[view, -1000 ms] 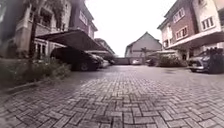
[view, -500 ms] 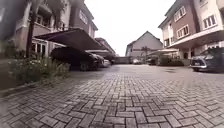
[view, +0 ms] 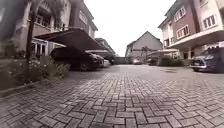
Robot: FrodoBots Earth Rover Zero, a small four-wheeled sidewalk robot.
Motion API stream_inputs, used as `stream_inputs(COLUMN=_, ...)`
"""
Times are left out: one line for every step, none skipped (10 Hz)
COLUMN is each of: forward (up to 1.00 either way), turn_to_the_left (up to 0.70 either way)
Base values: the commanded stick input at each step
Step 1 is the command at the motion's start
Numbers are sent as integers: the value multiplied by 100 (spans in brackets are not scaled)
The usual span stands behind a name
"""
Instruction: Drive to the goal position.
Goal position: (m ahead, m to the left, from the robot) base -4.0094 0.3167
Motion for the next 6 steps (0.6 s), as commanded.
stream_inputs(forward=6, turn_to_the_left=-13)
stream_inputs(forward=6, turn_to_the_left=-13)
stream_inputs(forward=6, turn_to_the_left=-13)
stream_inputs(forward=6, turn_to_the_left=-13)
stream_inputs(forward=6, turn_to_the_left=-13)
stream_inputs(forward=6, turn_to_the_left=-13)
